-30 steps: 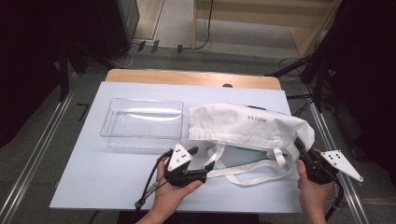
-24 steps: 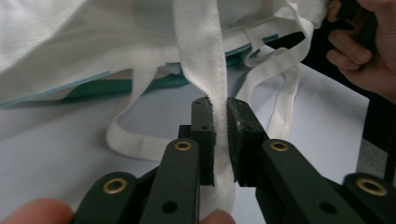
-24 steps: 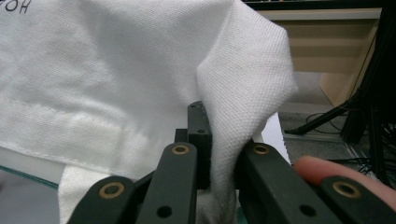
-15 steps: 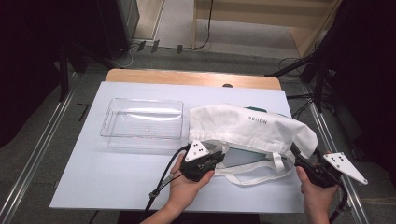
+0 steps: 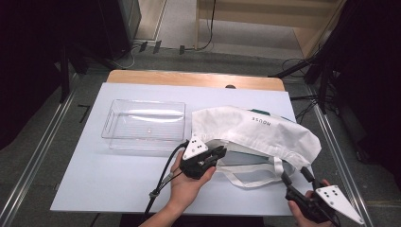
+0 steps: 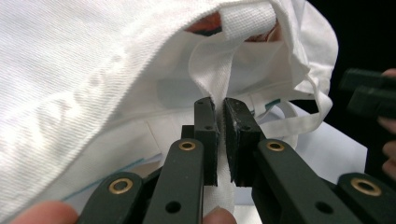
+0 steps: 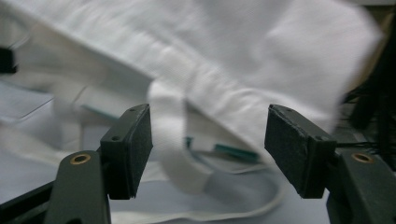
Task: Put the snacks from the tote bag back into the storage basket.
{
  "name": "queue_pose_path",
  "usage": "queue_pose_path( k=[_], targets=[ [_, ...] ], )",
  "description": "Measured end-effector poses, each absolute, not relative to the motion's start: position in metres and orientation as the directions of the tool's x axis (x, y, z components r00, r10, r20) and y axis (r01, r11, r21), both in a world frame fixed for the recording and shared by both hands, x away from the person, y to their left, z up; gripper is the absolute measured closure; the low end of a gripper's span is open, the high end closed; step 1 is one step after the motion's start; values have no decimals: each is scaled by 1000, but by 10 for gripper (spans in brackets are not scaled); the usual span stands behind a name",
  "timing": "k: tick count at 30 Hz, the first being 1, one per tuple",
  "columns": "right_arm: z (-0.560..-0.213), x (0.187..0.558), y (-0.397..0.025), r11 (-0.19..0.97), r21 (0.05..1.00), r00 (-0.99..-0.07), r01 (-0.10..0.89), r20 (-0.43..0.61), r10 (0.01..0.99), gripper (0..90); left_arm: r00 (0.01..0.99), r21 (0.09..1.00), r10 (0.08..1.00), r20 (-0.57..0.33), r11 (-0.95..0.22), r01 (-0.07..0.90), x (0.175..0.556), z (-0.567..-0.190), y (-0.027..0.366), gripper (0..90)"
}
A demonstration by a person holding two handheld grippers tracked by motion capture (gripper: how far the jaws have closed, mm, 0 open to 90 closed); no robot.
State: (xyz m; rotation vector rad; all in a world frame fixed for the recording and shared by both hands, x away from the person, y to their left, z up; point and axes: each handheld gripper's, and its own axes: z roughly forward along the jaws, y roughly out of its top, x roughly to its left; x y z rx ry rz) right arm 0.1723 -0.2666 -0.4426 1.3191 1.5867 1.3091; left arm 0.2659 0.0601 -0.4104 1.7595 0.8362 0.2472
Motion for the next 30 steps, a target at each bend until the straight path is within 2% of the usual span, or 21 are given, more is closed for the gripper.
queue_pose_path(
  k=[4, 6, 7, 8, 9, 11, 15, 20, 22, 23, 28, 30],
  targets=[
    [-448, 186, -253, -2, 943, -288, 333, 104, 952, 346, 725, 904, 645, -239, -125, 410, 266, -408, 63, 854],
    [-456, 204, -243, 21, 920, -281, 392, 98, 955, 412, 725, 906, 644, -242, -118, 407, 266, -407, 64, 853],
    [-458, 210, -240, 39, 911, -279, 410, 85, 956, 480, 725, 906, 645, -242, -118, 408, 265, -407, 64, 851],
    [-458, 210, -240, 39, 911, -279, 410, 85, 956, 480, 725, 906, 645, -242, -118, 408, 265, -407, 64, 851],
    [-457, 216, -240, 44, 916, -262, 399, 68, 963, 669, 726, 907, 647, -234, -122, 402, 265, -407, 66, 848],
    [-450, 217, -242, 30, 933, -286, 359, 80, 955, 721, 728, 908, 645, -233, -124, 400, 265, -405, 68, 838],
    [-429, 217, -243, 56, 965, -301, 255, 25, 953, 838, 725, 921, 656, -211, -116, 373, 263, -399, 75, 780],
    [-415, 226, -246, 46, 978, -300, 204, 18, 954, 864, 694, 932, 695, -186, -100, 349, 262, -390, 82, 621],
    [-409, 229, -247, 42, 983, -292, 181, 13, 956, 864, 682, 936, 713, -164, -107, 337, 261, -387, 83, 589],
    [-405, 232, -247, 40, 985, -294, 166, 10, 956, 863, 662, 940, 739, -126, -125, 319, 260, -385, 84, 522],
    [-399, 236, -247, 32, 988, -306, 152, 16, 952, 852, 619, 932, 782, -63, -176, 317, 268, -385, 73, 328],
    [-399, 237, -247, 32, 987, -313, 159, 20, 950, 849, 614, 929, 787, -48, -191, 317, 270, -385, 70, 292]
  ],
)
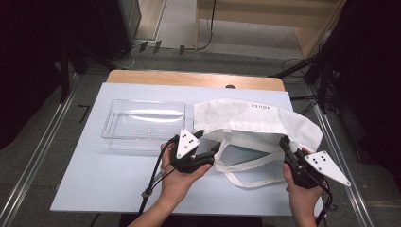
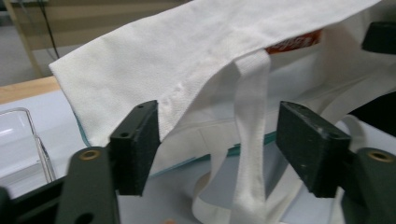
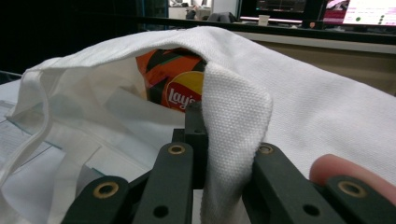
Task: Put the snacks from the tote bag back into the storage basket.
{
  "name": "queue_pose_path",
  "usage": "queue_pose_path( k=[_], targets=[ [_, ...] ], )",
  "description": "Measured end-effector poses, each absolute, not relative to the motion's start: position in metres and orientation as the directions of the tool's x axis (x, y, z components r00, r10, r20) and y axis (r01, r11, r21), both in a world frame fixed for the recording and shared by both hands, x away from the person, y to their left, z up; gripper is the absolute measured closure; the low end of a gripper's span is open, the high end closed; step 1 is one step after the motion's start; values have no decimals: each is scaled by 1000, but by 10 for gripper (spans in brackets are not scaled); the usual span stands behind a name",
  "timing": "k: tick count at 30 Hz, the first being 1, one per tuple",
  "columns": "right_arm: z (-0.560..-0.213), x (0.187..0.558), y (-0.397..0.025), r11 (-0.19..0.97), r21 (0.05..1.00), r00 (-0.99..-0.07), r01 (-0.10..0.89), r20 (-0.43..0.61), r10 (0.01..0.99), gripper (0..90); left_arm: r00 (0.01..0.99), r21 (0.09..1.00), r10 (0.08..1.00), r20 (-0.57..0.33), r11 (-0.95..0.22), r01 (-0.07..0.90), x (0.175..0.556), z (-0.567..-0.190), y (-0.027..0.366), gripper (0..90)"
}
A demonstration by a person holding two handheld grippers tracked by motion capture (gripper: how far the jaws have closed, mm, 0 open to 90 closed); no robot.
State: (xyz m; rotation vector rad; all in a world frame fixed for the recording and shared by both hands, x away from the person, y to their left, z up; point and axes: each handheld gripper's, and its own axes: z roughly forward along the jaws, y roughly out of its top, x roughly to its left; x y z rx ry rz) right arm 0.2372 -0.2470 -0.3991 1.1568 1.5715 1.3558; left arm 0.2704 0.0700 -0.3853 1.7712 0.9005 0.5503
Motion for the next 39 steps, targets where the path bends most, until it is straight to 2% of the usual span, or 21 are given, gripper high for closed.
queue_pose_path(
  k=[3, 7, 9, 15, 17, 19, 21, 22, 23, 25, 28, 31, 33, 35, 36, 39],
  targets=[
    [-401, 239, -246, 35, 985, -325, 170, 22, 945, 845, 596, 927, 803, 23, -240, 287, 285, -384, 56, 285],
    [-401, 239, -245, 45, 984, -340, 171, 16, 940, 845, 594, 927, 803, 52, -260, 271, 298, -379, 46, 321],
    [-401, 238, -246, 43, 984, -343, 174, 19, 939, 845, 605, 931, 795, 33, -244, 270, 304, -378, 46, 366],
    [-407, 235, -250, 45, 981, -346, 190, 24, 938, 808, 629, 937, 777, -27, -199, 286, 311, -377, 48, 613],
    [-409, 231, -251, 35, 979, -343, 199, 37, 939, 750, 631, 938, 775, -37, -192, 290, 311, -376, 48, 697],
    [-409, 224, -251, 18, 979, -337, 203, 53, 940, 648, 632, 936, 774, -43, -191, 297, 312, -373, 49, 832],
    [-406, 215, -250, -3, 980, -315, 201, 68, 947, 578, 633, 930, 773, -40, -202, 305, 313, -371, 48, 882],
    [-406, 215, -250, -3, 980, -315, 201, 68, 947, 578, 633, 930, 773, -40, -202, 305, 313, -371, 48, 893],
    [-402, 204, -247, -33, 983, -280, 182, 84, 956, 483, 625, 928, 780, -38, -206, 312, 313, -369, 48, 896],
    [-397, 193, -243, -39, 988, -272, 149, 79, 959, 451, 624, 928, 780, -48, -196, 317, 313, -368, 48, 898],
    [-390, 181, -234, -35, 994, -279, 106, 64, 958, 454, 627, 929, 777, -52, -192, 316, 312, -366, 49, 899],
    [-391, 181, -222, 7, 994, -300, 105, 25, 954, 466, 632, 930, 773, -54, -193, 314, 312, -365, 51, 900],
    [-395, 188, -215, 65, 992, -261, 111, -34, 965, 438, 634, 931, 771, -57, -188, 313, 311, -363, 51, 900],
    [-395, 193, -213, 74, 990, -241, 117, -45, 970, 409, 637, 932, 769, -58, -188, 311, 311, -363, 52, 900],
    [-394, 204, -212, 82, 986, -195, 147, -52, 979, 338, 640, 933, 765, -68, -179, 312, 311, -361, 53, 900],
    [-396, 222, -219, 94, 978, -93, 186, -78, 993, 293, 650, 934, 754, -90, -163, 318, 314, -360, 56, 899]
  ],
)
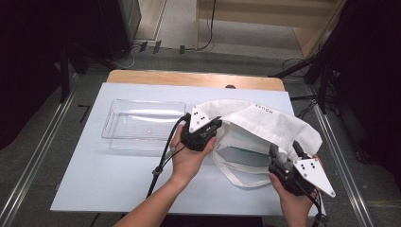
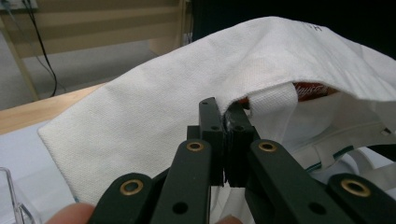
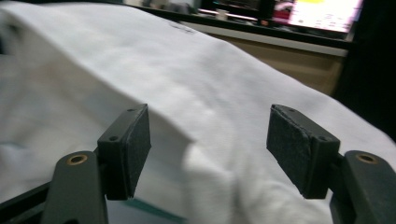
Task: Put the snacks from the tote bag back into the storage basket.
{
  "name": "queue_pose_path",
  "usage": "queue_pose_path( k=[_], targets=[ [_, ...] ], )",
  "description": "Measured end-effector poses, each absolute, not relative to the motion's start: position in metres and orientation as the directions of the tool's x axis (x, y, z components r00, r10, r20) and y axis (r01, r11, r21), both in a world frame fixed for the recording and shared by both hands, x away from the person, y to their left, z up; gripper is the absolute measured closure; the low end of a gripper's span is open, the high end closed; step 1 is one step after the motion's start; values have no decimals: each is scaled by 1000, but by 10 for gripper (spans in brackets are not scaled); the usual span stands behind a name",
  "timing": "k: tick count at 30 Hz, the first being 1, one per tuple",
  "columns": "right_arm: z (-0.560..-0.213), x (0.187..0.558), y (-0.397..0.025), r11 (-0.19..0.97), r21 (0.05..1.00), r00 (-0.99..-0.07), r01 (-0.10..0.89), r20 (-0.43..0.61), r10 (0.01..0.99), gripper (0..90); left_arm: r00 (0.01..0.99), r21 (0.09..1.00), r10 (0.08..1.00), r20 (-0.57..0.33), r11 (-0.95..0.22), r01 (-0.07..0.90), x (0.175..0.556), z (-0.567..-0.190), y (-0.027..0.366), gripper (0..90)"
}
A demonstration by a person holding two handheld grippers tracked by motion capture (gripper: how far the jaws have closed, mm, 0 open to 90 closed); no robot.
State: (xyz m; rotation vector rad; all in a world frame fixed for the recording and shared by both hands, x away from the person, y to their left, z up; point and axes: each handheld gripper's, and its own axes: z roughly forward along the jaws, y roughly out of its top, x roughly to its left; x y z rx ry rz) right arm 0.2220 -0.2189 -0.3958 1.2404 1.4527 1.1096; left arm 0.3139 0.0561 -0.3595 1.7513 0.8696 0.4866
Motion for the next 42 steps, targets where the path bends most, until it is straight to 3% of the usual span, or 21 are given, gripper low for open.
queue_pose_path(
  k=[2, 5, 7, 10, 13, 17, 25, 28, 29, 30, 32, 35, 36, 38, 42],
  targets=[
    [-398, 230, -226, 89, 975, -101, 203, -70, 992, 312, 659, 934, 746, -97, -161, 319, 315, -359, 56, 899],
    [-397, 233, -228, 139, 969, -145, 205, -110, 983, 489, 667, 935, 736, -114, -147, 322, 316, -358, 55, 899],
    [-398, 236, -225, 182, 959, -163, 218, -148, 975, 451, 668, 935, 732, -132, -132, 330, 317, -358, 55, 899],
    [-402, 243, -222, 192, 945, -183, 266, -146, 972, 295, 667, 933, 724, -177, -91, 347, 320, -354, 58, 899],
    [-404, 244, -225, 169, 949, -160, 268, -129, 979, 292, 668, 933, 724, -172, -98, 346, 319, -354, 57, 899],
    [-404, 243, -222, 233, 944, -183, 233, -192, 964, 313, 662, 930, 720, -210, -62, 363, 322, -352, 60, 898],
    [-407, 243, -225, 207, 941, -202, 267, -156, 967, 285, 662, 929, 717, -218, -56, 367, 322, -351, 63, 897],
    [-409, 242, -226, 221, 940, -182, 261, -177, 967, 451, 668, 930, 714, -211, -63, 362, 320, -354, 62, 897],
    [-409, 242, -226, 221, 940, -182, 261, -177, 967, 451, 668, 930, 714, -211, -63, 362, 320, -354, 62, 897],
    [-411, 242, -225, 236, 936, -195, 260, -189, 962, 568, 671, 930, 712, -206, -70, 360, 320, -356, 62, 898],
    [-412, 241, -223, 260, 935, -199, 241, -214, 956, 701, 672, 931, 713, -202, -73, 358, 319, -358, 62, 897],
    [-410, 239, -223, 256, 943, -191, 212, -217, 957, 755, 671, 931, 715, -195, -81, 356, 318, -360, 63, 896],
    [-406, 236, -227, 220, 960, -187, 175, -187, 964, 809, 678, 931, 711, -186, -92, 352, 318, -362, 64, 895],
    [-400, 235, -233, 187, 972, -198, 146, -156, 968, 827, 683, 932, 707, -181, -98, 349, 318, -365, 63, 873],
    [-389, 235, -239, 129, 984, -207, 122, -102, 973, 838, 688, 937, 711, -144, -125, 325, 315, -367, 59, 736]
  ],
)
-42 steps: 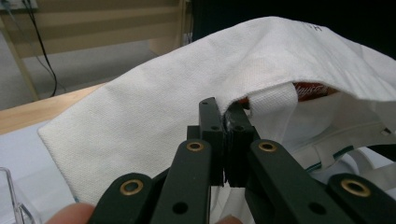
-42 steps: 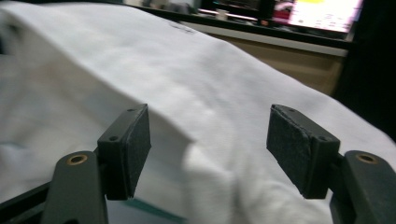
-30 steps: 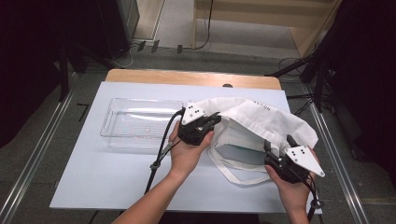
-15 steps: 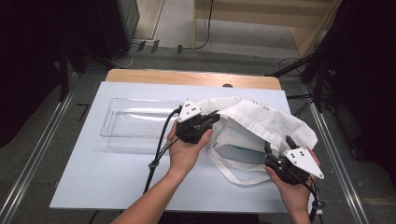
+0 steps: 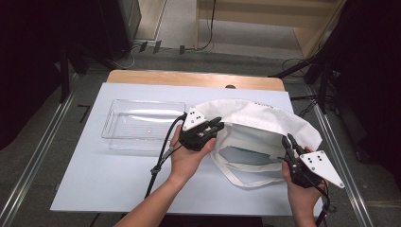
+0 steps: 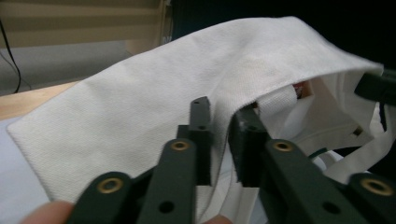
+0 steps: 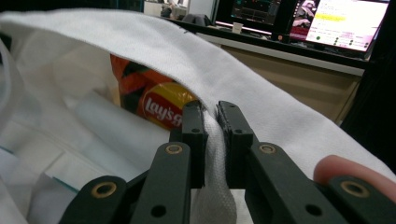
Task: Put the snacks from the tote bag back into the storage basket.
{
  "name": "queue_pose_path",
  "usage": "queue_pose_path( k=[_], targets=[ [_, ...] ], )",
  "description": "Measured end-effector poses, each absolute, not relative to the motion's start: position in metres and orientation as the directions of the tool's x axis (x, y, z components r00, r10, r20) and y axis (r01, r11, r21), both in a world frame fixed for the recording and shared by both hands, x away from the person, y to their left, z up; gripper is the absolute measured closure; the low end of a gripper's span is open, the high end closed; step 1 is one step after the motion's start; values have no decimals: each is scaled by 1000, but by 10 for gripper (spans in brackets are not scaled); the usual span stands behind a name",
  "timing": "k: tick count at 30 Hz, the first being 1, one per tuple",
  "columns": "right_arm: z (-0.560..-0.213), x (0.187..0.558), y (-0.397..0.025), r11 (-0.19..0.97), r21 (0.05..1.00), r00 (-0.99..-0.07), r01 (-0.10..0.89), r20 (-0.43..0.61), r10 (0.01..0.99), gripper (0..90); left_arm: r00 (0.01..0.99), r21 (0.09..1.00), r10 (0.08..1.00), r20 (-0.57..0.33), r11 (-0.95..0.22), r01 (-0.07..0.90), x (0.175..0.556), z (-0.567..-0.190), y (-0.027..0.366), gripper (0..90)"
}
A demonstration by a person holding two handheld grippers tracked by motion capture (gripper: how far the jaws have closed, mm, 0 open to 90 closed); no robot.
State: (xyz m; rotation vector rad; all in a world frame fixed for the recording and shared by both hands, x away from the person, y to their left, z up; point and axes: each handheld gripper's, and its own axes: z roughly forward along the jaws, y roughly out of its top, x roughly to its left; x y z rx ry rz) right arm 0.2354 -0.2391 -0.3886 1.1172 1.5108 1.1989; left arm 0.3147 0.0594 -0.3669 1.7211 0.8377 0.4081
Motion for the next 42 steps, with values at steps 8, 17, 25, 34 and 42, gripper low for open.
queue_pose_path(
  k=[8, 17, 25, 34, 42],
  targets=[
    [-364, 242, -245, 78, 995, -219, 65, -62, 974, 838, 672, 957, 739, -44, -162, 240, 314, -357, 54, 520],
    [-345, 254, -250, 82, 993, -242, 84, -59, 969, 836, 711, 957, 694, -114, -116, 267, 342, -348, 44, 827],
    [-353, 265, -248, 25, 989, -205, 149, 6, 979, 635, 683, 933, 714, -152, -124, 338, 372, -351, 23, 877],
    [-361, 242, -205, 143, 986, -377, 85, -101, 921, 578, 672, 928, 724, -157, -125, 352, 370, -347, 19, 884],
    [-399, 293, -193, 241, 947, -331, 213, -162, 930, 383, 677, 923, 719, -158, -135, 359, 369, -346, 21, 884]
  ],
)
